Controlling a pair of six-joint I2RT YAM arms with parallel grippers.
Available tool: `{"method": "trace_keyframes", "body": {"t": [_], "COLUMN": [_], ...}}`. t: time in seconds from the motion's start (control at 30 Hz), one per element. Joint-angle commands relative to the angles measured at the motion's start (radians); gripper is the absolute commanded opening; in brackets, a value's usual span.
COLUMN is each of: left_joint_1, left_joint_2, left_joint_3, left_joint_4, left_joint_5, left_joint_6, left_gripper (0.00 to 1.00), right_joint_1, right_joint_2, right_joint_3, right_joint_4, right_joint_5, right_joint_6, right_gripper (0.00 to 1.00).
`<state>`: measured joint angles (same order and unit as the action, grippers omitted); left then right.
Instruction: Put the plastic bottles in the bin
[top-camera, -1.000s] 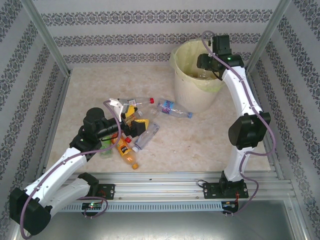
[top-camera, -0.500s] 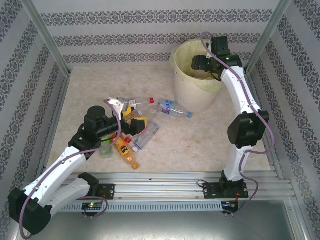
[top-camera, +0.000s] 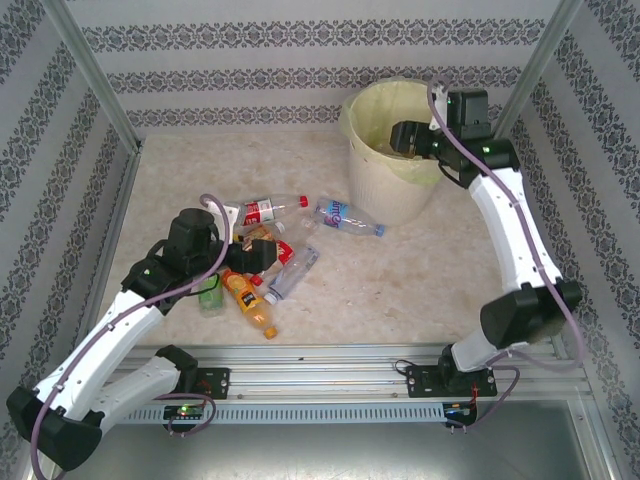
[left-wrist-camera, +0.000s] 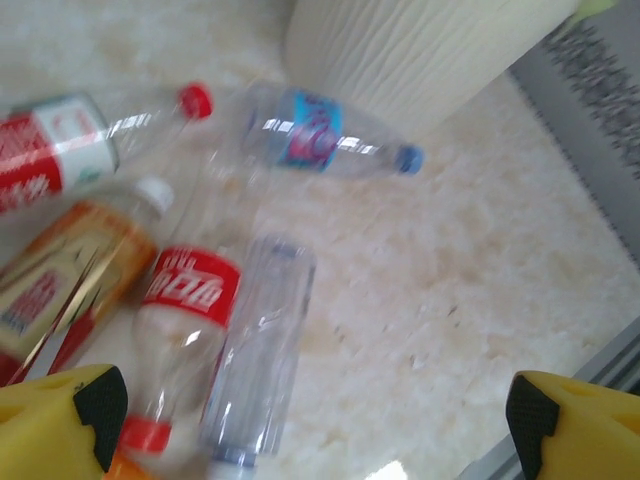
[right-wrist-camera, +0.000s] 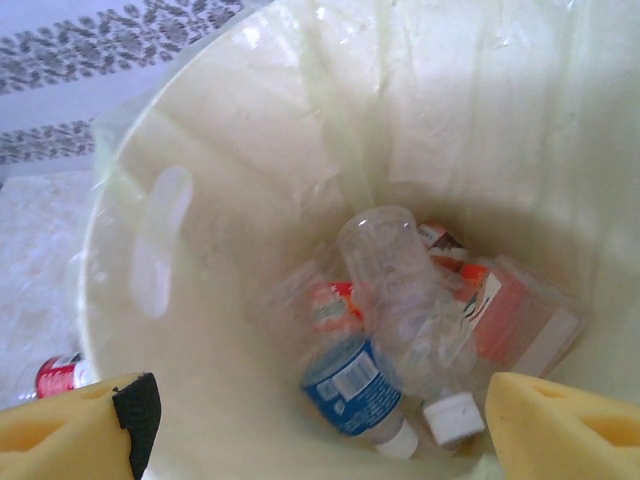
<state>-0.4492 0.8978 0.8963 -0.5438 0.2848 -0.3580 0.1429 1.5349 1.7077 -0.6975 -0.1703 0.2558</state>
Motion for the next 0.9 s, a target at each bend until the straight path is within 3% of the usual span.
{"method": "trace_keyframes", "body": {"t": [0.0,0.27,0.47,0.6,0.87], "left_joint_1": [0.009,-0.021,-0.084,-0.103,-0.188], "left_joint_2": [0.030,0.114,0.242,0.359,0.589], "left_joint_3": [0.041,0.027,0.051,0.098,0.224], "left_joint_4": [-0.215,-0.309,-0.246,-0.229,-0.256], "left_joint_5": [-0.067,-0.099,-0.111,-0.072,-0.146], "left_joint_6": [-0.109,-0.103,-0.061,0.008,0.095], "left_gripper": [0.96,0.96,0.92,0.85,0.78], "right_joint_1": [0.037,0.176,0.282,0.303,0.311], "right_joint_2": [-0.087,-0.344,-0.523,-0.622,-0.776], "right_joint_3": [-0.096,-0.444,-0.671,-0.795,-0.963], "right_joint_4": [0.030,0.119,0.217,0.270,0.257], "right_joint_5": [-0.050,-0.143,-0.198,-0.245,-0.240], "right_joint_6": [0.002,0.085,0.186,0.247,0.310], "right_gripper": [0.85,0.86,0.87,0.88,0.88]}}
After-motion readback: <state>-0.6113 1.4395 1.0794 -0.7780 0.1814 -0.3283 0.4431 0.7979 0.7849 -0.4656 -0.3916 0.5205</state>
